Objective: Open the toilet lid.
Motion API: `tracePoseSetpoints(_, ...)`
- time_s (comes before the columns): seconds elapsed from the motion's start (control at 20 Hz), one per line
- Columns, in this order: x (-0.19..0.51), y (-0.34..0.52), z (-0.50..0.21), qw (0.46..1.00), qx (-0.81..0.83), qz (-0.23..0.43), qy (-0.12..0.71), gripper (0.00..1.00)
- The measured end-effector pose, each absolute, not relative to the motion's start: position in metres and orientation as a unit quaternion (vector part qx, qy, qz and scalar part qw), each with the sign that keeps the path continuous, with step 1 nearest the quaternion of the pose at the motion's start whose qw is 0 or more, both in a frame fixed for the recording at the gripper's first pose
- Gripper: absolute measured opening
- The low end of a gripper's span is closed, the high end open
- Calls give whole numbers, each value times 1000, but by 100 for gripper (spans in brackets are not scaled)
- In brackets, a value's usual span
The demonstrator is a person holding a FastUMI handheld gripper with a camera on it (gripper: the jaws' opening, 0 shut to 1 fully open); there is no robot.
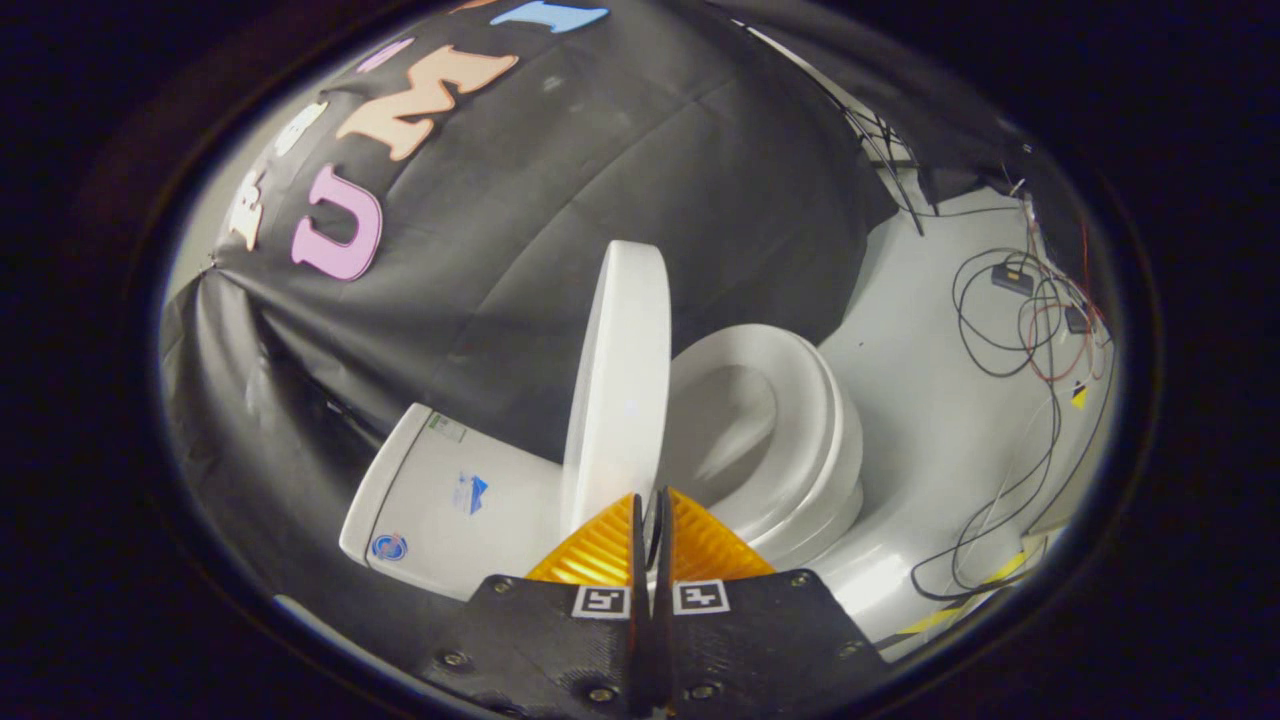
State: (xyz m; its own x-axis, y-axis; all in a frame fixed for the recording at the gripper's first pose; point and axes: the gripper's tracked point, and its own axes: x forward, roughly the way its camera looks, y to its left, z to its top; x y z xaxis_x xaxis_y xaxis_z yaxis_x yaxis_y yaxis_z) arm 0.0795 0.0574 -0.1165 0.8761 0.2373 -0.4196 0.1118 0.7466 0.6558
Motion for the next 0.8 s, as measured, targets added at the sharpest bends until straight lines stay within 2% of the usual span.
tracePoseSetpoints(0.8,76,83,-78,937,277,30,209,2)
